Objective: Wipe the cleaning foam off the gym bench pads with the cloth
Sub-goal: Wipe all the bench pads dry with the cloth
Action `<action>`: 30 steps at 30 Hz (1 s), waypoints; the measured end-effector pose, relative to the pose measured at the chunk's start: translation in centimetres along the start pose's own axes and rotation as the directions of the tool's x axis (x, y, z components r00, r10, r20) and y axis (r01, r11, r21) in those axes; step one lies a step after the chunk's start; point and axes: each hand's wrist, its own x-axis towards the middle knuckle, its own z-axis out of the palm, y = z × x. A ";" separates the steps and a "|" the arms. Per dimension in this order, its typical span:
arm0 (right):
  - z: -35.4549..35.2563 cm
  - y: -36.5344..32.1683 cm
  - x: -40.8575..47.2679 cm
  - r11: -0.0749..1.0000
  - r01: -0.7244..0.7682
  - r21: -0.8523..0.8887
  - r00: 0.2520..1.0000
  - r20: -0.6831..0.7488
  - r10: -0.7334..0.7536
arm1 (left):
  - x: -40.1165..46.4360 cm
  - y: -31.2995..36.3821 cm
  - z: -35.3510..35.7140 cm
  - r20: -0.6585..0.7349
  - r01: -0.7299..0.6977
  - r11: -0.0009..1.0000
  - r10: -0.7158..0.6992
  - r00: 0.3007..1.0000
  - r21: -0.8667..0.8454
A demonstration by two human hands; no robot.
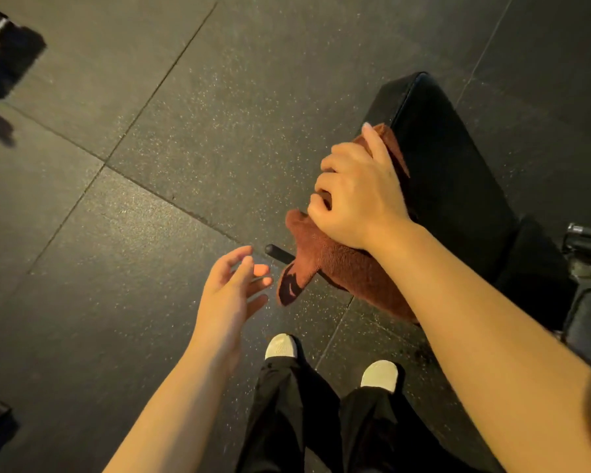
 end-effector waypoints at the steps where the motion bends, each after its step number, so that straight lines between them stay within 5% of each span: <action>1: 0.1 -0.5 -0.4 0.999 -0.032 0.000 0.999 0.005 0.032 | 0.1 0.4 0.0 -0.012 -0.017 1.000 0.017 1.000 -0.003; 7: -0.4 -3.3 -3.7 0.963 0.247 -0.109 0.934 0.292 -0.207 | 0.9 3.6 1.1 -0.013 -0.157 0.985 0.158 0.987 0.074; 12: 2.6 -4.7 -7.1 0.951 0.308 -0.006 0.948 0.088 -0.307 | 1.0 4.8 2.3 0.034 -0.215 0.969 0.212 0.977 0.119; 17: 6.1 -0.6 -11.8 0.859 0.510 -0.049 0.856 -0.060 -0.513 | 1.4 3.9 2.2 0.132 -0.246 0.943 0.221 0.966 0.222; 22: 9.8 5.7 -19.4 0.970 0.240 -0.041 0.970 -0.033 -0.242 | 2.5 2.0 4.1 0.318 -0.165 0.948 0.073 0.945 0.272; 30: 8.7 1.2 -13.1 0.983 0.127 0.136 0.963 -0.254 -0.089 | 2.6 0.6 5.5 0.382 0.017 0.996 -0.049 0.923 0.088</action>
